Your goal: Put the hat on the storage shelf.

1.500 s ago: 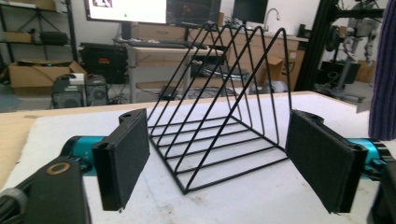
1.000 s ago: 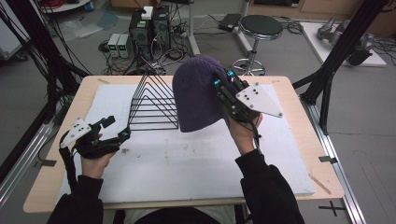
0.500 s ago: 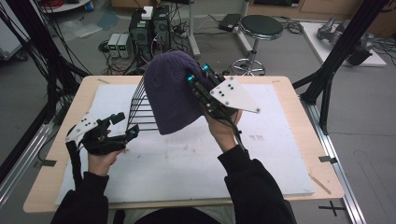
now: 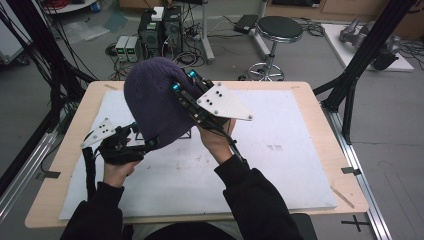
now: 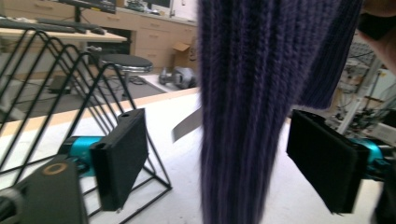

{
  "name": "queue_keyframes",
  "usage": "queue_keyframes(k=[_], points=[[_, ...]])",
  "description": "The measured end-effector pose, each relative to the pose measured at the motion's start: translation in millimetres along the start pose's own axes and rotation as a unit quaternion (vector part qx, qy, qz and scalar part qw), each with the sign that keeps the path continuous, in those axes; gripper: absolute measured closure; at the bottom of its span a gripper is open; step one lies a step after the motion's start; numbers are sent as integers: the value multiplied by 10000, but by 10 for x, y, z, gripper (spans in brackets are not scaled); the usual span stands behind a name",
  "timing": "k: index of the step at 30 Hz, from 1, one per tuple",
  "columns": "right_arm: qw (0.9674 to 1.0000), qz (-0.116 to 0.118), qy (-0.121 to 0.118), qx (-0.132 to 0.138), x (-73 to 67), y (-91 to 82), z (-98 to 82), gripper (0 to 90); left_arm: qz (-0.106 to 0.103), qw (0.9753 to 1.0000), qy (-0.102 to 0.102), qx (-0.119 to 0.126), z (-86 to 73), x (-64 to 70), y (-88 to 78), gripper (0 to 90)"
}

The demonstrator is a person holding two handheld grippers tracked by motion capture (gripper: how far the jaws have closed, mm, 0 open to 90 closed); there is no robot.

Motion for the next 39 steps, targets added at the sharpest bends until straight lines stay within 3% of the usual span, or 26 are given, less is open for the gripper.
queue_keyframes(k=[1, 3, 4, 6, 10, 17, 27, 39], points=[[10000, 8, 13, -5, -12, 7, -4, 764, -100, 9999, -7, 28, 1, -6, -5, 294], [10000, 40, 8, -33, -30, 15, -12, 763, -164, 9998, 3, 59, 5, -16, -21, 619], [10000, 46, -15, -40, -28, 17, -13, 763, -168, 9998, -13, 83, 12, -36, -36, 717], [10000, 31, -19, -42, -9, 18, -11, 762, -211, 9997, -45, 99, 30, -71, -58, 800], [10000, -14, 32, -41, 60, 17, 6, 761, -226, 9996, 152, 8, 127, -142, -109, 824], [9996, -192, -125, 139, 108, 76, 65, 756, 13, 9993, 359, -43, 330, -325, -119, 823], [9984, -411, -369, 135, 134, 367, 144, 756, 347, 9990, 261, 90, 517, -622, -118, 822], [9969, -614, -457, 154, 274, 615, 197, 751, 659, 9969, 415, 116, 737, -878, -13, 822]])
Point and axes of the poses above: each handheld gripper's, and its own axes: y roughly forward along the jaws, z roughly out of its top, x roughly to its right, the point moved 1 cm from there along y, roughly forward along the jaws, and after that the axes turned 13 degrees about y, right-handed, at the moved point
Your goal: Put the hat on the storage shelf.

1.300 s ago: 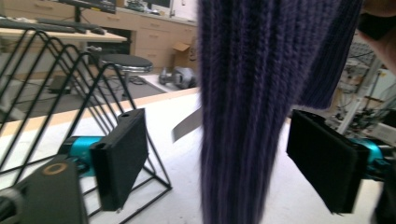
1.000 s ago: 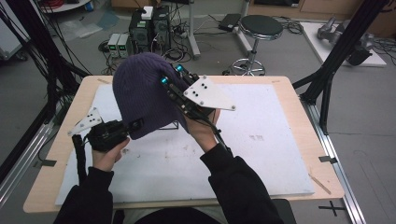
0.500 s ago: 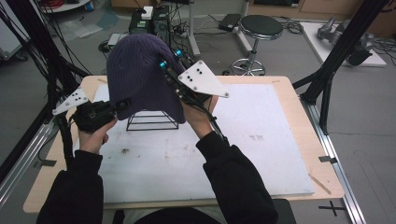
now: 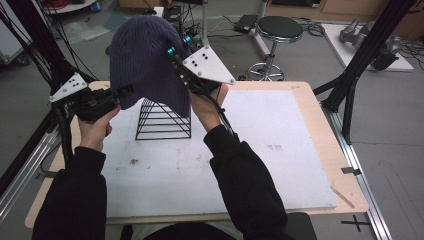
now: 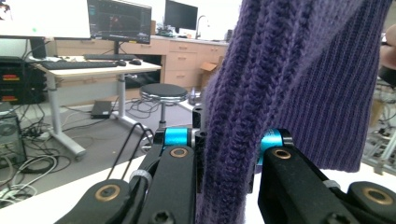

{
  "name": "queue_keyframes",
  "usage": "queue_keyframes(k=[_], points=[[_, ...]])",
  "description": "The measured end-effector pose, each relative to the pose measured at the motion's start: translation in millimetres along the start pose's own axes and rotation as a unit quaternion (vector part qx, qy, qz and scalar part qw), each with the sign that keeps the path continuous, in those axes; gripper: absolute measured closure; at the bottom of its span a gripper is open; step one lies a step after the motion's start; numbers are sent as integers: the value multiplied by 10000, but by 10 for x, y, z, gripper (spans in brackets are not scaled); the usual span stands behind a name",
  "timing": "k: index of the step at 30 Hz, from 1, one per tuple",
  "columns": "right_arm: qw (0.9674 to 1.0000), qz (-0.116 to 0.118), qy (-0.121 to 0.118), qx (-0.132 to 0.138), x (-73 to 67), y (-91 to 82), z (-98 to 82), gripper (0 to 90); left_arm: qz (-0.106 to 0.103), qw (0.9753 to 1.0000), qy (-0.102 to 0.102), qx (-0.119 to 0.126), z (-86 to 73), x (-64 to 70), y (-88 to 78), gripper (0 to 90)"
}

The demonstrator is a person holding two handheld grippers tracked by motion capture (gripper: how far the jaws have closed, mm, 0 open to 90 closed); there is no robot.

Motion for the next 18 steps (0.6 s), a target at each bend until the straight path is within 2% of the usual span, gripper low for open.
queue_keyframes(k=[3, 7, 10, 18], points=[[9999, -17, -116, -32, 30, 76, -10, 751, 71, 10000, 29, -22, -19, -23, 30, 821], [9998, -38, -124, -161, 38, 117, -69, 749, 94, 9998, 74, -144, -84, -23, 57, 820], [9996, -39, -160, -242, 24, 134, -119, 745, 138, 9997, 120, -159, -165, -9, 55, 819], [9987, 36, -260, -442, -42, 213, -215, 742, 284, 9993, 91, -210, -310, -34, 23, 816]])
Point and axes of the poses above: each handheld gripper's, and its own axes: y roughly forward along the jaws, z roughly out of its top, x roughly to its right, the point moved 1 cm from there along y, roughly forward along the jaws, and after that the axes turned 13 degrees about y, right-handed, at the moved point
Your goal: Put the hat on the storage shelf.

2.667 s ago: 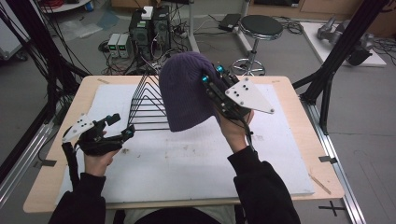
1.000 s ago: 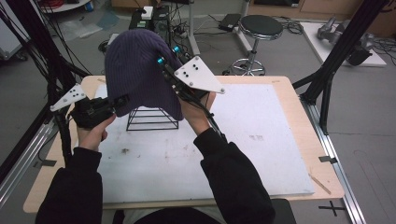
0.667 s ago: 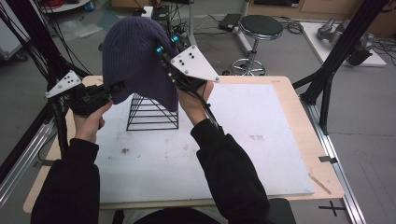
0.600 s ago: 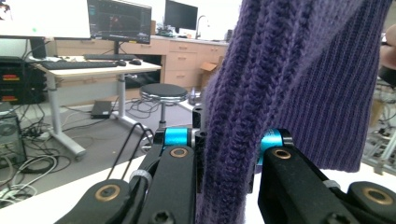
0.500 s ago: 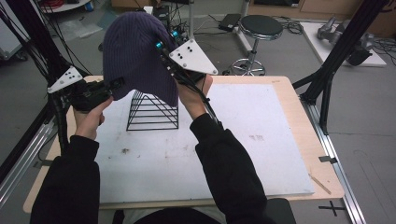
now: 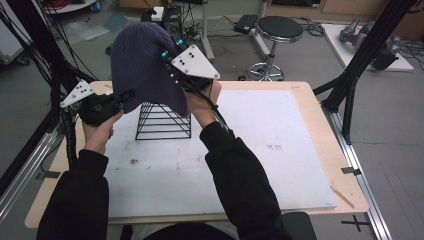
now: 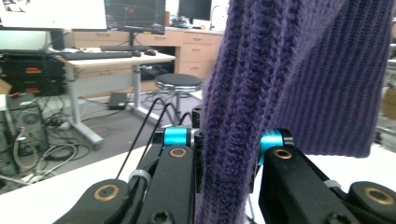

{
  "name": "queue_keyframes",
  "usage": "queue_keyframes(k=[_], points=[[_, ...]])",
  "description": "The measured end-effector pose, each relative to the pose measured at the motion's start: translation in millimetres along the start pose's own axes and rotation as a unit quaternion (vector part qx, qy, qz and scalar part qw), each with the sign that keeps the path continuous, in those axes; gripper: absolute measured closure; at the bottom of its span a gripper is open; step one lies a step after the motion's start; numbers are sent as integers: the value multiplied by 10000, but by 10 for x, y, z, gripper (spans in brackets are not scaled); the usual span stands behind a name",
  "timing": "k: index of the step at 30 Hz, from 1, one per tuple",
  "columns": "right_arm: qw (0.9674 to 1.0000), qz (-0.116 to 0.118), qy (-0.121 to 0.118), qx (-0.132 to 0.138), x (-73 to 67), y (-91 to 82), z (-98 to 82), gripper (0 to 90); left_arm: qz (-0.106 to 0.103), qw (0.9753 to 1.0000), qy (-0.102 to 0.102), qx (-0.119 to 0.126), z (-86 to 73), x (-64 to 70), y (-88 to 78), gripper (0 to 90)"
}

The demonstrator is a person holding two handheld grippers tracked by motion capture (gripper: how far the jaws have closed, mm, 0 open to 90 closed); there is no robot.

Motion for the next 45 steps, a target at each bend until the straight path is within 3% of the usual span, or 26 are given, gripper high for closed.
queue_keyframes(k=[7, 13, 19, 31, 45], points=[[9998, 41, -21, -171, -10, 25, -106, 736, -82, 9999, -83, -40, -168, 37, -10, 815], [9993, 52, 23, -361, 18, -31, -294, 734, -163, 9997, -28, -183, -343, 98, 7, 814], [9982, 108, 82, -586, 28, -90, -529, 733, -231, 9991, -123, -337, -547, 152, 19, 813], [9959, 154, 117, -888, -35, -123, -842, 728, -126, 9983, -324, -472, -848, 202, 14, 808], [9933, 216, -13, -1139, -115, -98, -1011, 715, 7, 9961, -464, -747, -1044, 155, -2, 797]])
Point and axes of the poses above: each handheld gripper's, and its own axes: y roughly forward along the jaws, z roughly out of its top, x roughly to its right, the point moved 1 cm from there along y, roughly forward along the jaws, and after that the axes turned 13 degrees about y, right-handed, at the moved point
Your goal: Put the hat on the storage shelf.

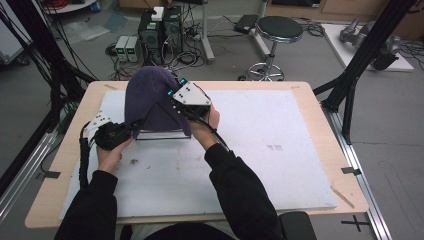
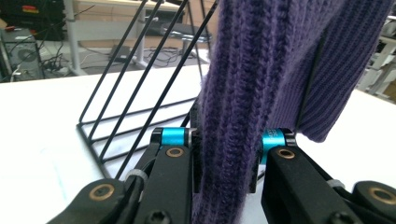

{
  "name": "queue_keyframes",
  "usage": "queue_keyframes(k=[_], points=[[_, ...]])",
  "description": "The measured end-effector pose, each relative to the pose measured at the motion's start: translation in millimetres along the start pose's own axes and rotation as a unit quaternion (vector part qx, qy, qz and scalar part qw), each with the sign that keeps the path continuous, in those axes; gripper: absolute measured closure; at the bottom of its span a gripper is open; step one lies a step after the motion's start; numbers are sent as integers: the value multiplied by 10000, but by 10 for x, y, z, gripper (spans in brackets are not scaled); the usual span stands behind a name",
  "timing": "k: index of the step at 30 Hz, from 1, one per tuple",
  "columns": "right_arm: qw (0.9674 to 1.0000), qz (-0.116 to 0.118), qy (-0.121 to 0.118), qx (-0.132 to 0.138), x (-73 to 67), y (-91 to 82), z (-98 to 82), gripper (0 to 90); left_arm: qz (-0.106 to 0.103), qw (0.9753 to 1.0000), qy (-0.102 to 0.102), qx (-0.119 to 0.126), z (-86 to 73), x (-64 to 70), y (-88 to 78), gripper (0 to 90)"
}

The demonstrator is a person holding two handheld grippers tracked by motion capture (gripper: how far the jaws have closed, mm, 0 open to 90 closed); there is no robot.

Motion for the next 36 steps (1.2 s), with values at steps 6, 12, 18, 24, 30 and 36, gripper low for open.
queue_keyframes(k=[6, 12, 18, 24, 30, 36], points=[[9998, 52, 100, -148, -17, -1, -176, 710, 22, 9995, -320, -75, -120, -44, -10, 796], [9997, 5, 123, -189, -13, 4, -203, 698, 37, 9996, -262, -117, -109, -32, -13, 793], [9997, 6, 114, -204, 8, 2, -201, 682, 62, 9996, -251, -137, -99, -21, -13, 790], [9994, 53, 296, -149, 39, -10, -189, 664, 67, 9997, -204, -84, -80, -4, -11, 762], [9983, -17, 588, -39, 84, -27, -182, 422, 154, 9996, -212, 43, -41, 18, -21, 641], [9969, -67, 775, 76, 164, -49, -172, 178, 401, 9987, -263, 174, 3, 42, -25, 426]])
Point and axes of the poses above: each handheld gripper's, and its own axes: y roughly forward along the jaws, z roughly out of its top, x roughly to its right, the point moved 1 cm from there along y, roughly forward along the jaws, and after that the axes turned 13 degrees about y, right-handed, at the moved point
